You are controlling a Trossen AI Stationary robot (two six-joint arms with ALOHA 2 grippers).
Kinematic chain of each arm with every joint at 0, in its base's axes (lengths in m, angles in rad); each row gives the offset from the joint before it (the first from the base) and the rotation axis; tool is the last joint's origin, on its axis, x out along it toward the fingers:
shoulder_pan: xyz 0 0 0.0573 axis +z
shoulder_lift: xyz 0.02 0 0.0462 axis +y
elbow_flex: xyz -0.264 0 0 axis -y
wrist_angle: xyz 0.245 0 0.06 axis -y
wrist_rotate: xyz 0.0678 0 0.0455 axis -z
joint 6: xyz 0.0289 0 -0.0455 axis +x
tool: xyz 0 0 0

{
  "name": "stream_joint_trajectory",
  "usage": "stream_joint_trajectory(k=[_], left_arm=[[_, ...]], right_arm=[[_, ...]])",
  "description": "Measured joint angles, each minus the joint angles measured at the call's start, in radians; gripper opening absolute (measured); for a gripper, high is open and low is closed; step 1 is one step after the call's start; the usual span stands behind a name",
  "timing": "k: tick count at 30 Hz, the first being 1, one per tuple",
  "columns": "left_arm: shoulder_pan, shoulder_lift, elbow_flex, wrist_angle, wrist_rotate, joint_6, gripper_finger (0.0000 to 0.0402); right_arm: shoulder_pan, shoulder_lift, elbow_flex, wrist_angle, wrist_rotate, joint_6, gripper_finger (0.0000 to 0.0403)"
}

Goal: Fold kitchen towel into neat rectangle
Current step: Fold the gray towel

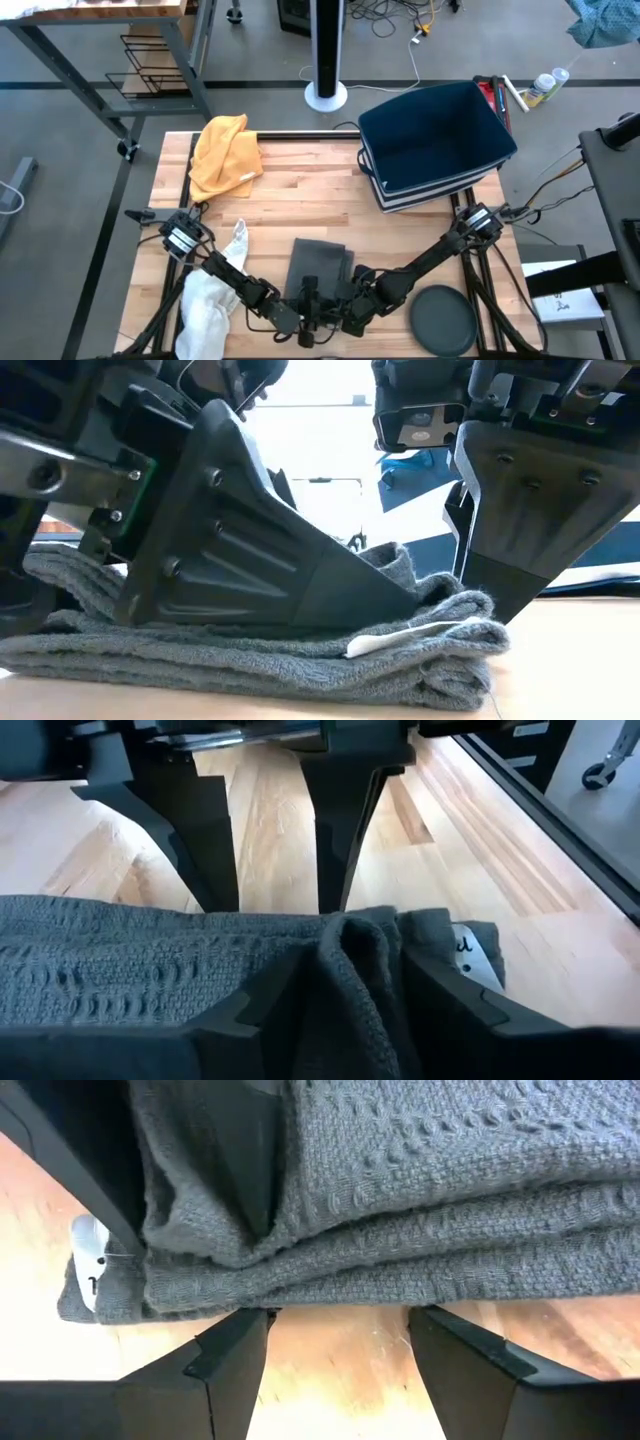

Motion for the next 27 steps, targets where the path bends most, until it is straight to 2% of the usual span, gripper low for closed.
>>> stream_joint_trajectory(k=[9,20,24,27], left_arm=[[0.010,0.027,0.054,-0.012,0.000,0.005,0.0140],[0.010,0.077,0.162,-0.143,-0.001,0.007,0.0163],[0.010,0.077,0.162,-0.148,-0.008,-0.005,0.0143],[0.010,0.077,0.161,-0.151,-0.011,-0.012,0.0102]], right_arm=[[0.000,0.000,0.000,0.016,0.000,0.000,0.0230],[0.001,0.000,-0.001,0.018,-0.012,0.000,0.0227],[0.001,0.000,-0.001,0.020,-0.011,0.000,0.0225],[0.001,0.000,-0.001,0.020,-0.011,0.000,0.0228]])
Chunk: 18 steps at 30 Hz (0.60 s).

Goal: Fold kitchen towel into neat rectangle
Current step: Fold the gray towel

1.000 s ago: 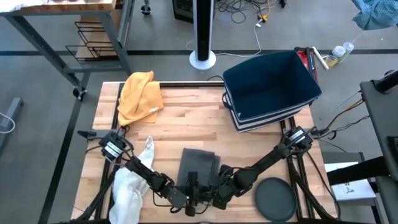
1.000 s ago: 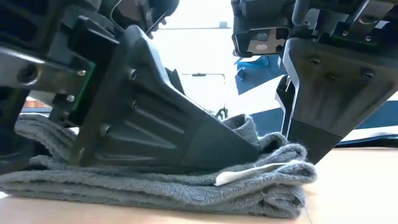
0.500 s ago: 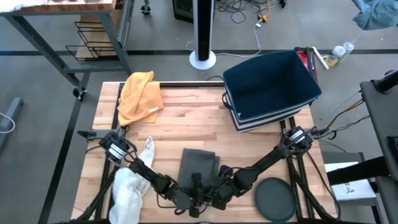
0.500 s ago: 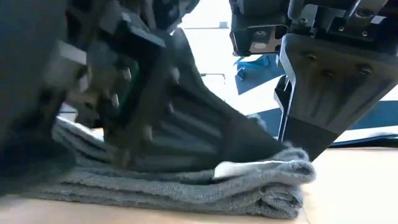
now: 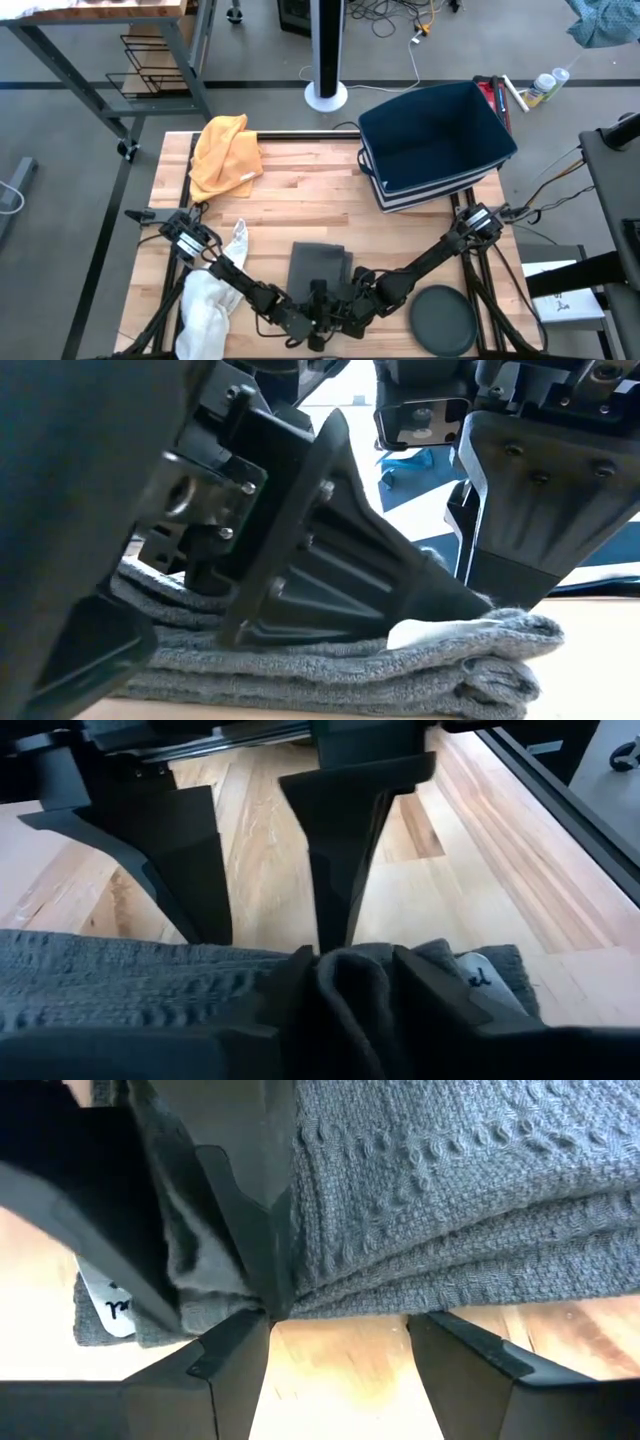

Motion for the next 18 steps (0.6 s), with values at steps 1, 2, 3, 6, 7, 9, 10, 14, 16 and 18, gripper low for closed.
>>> stream_joint_trajectory(k=[1,2,3,6,7,9,10,14,16,18], left_arm=[[0.000,0.000,0.000,0.000,-0.002,0.000,0.0084],[0.000,0.000,0.000,-0.001,-0.003,0.000,0.0063],[0.000,0.000,0.000,-0.001,-0.004,0.001,0.0042],[-0.006,-0.006,0.000,-0.004,-0.006,0.010,0.0012],[-0.007,-0.012,-0.002,-0.009,-0.006,0.011,0.0014],[-0.016,-0.029,-0.008,-0.020,-0.014,0.020,0.0013],[-0.020,-0.043,-0.013,-0.028,-0.014,0.028,0.0010],[-0.036,-0.109,-0.028,-0.044,-0.013,0.050,0.0005],[-0.040,-0.137,-0.040,-0.056,-0.014,0.052,0.0005],[-0.042,-0.160,-0.057,-0.059,-0.015,0.052,0.0005]], right_arm=[[0.000,0.000,0.000,0.000,0.000,0.000,0.0230],[0.000,0.000,0.000,-0.001,0.000,0.000,0.0231],[0.000,0.000,0.000,-0.001,-0.001,-0.001,0.0232],[0.001,0.000,0.000,-0.003,-0.008,0.000,0.0236],[0.001,0.000,0.000,-0.003,-0.014,0.001,0.0236],[0.000,-0.007,0.000,-0.002,-0.020,0.007,0.0234],[0.001,-0.013,0.000,-0.002,-0.019,0.009,0.0232],[0.005,-0.053,0.000,-0.026,-0.015,0.009,0.0225],[0.005,-0.082,0.000,-0.066,0.003,0.009,0.0223],[0.005,-0.109,0.001,-0.102,0.033,0.019,0.0224]])
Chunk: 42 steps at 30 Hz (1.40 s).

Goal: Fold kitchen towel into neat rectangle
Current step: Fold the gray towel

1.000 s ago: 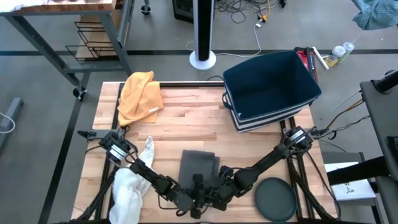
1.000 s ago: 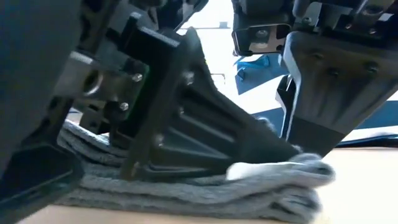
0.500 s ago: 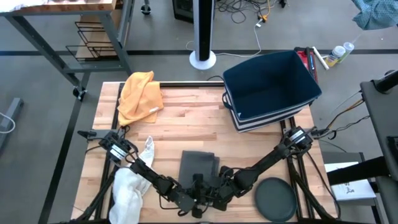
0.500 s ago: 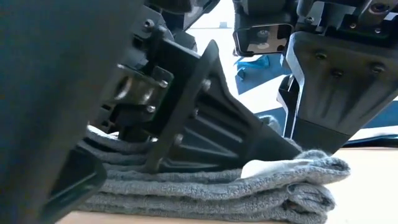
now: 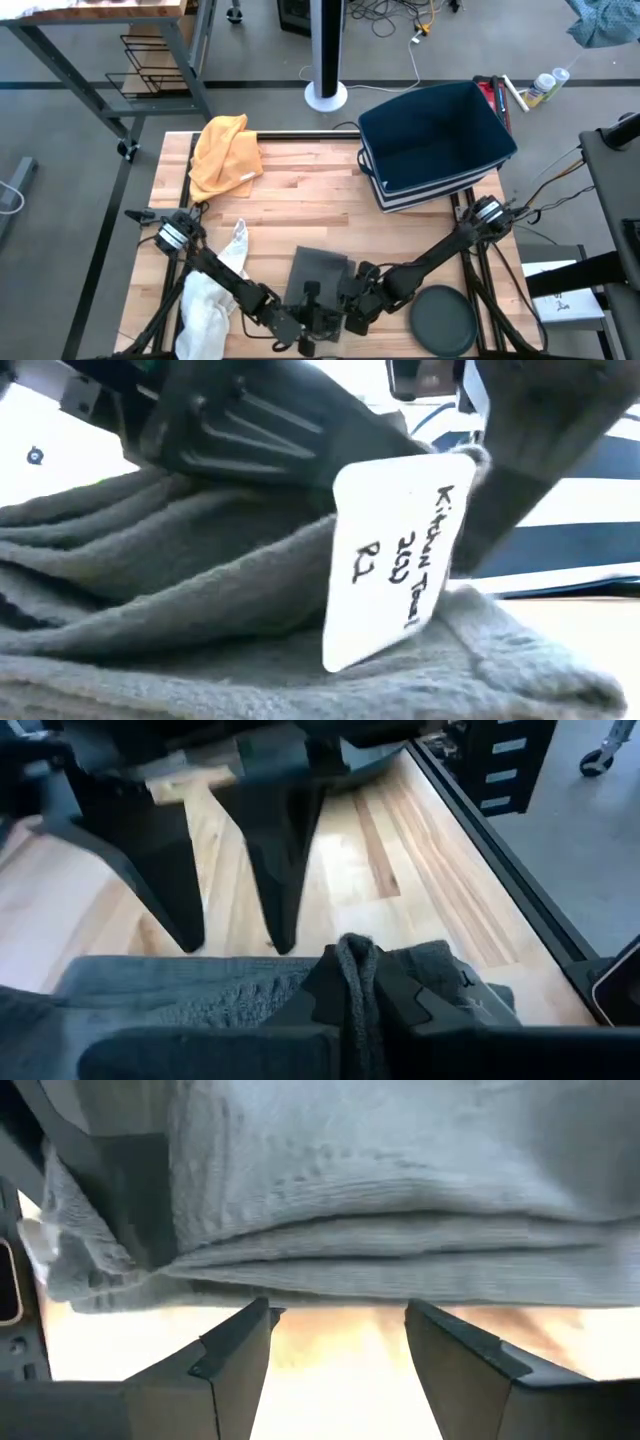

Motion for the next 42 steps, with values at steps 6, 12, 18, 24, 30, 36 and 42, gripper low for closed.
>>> stream_joint_trajectory(k=[6,12,18,24,30,36,42], left_arm=[[-0.001,-0.067,-0.060,0.004,-0.029,-0.002,0.0005],[-0.002,-0.087,-0.085,0.008,-0.030,-0.011,0.0004],[-0.002,-0.087,-0.087,0.008,-0.031,-0.017,0.0005],[-0.001,-0.087,-0.089,0.009,-0.031,-0.017,0.0006],[0.000,-0.087,-0.089,0.010,-0.035,-0.017,0.0007],[0.000,-0.087,-0.089,0.013,-0.034,-0.017,0.0007],[-0.001,-0.087,-0.089,0.017,-0.021,-0.020,0.0007]], right_arm=[[-0.004,-0.045,0.000,-0.078,0.066,0.038,0.0242],[-0.008,-0.021,0.001,-0.050,0.061,0.051,0.0261],[-0.006,0.018,0.000,0.051,0.047,0.046,0.0272],[-0.005,0.039,0.001,0.082,0.056,0.049,0.0268],[-0.004,0.084,0.000,0.086,0.038,0.048,0.0264],[-0.003,0.067,0.009,0.019,-0.017,0.050,0.0270],[-0.002,0.016,0.032,-0.015,0.016,0.034,0.0265]])
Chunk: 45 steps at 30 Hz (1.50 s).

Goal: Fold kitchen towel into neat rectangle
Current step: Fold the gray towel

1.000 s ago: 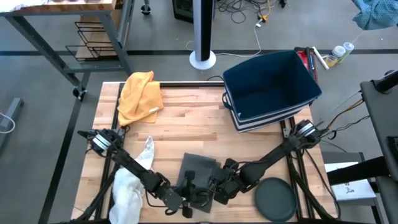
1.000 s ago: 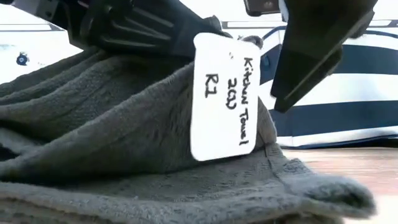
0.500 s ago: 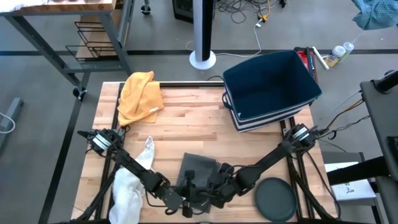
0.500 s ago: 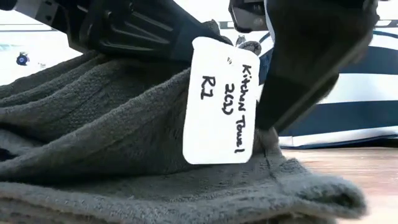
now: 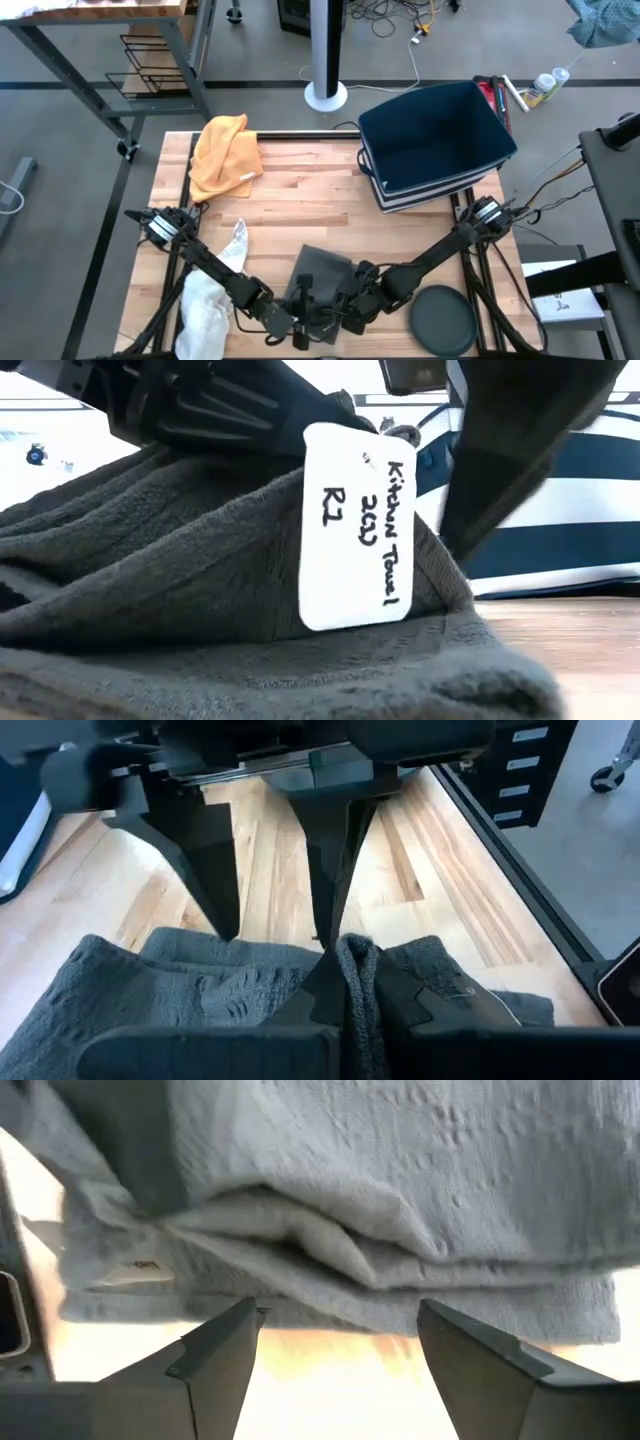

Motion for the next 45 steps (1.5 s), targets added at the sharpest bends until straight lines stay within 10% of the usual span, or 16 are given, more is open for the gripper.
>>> stream_joint_trajectory(k=[45], left_arm=[[0.005,0.000,0.000,-0.003,0.154,0.012,0.0008]], right_arm=[[0.002,0.061,-0.020,0.035,0.030,0.041,0.0257]])
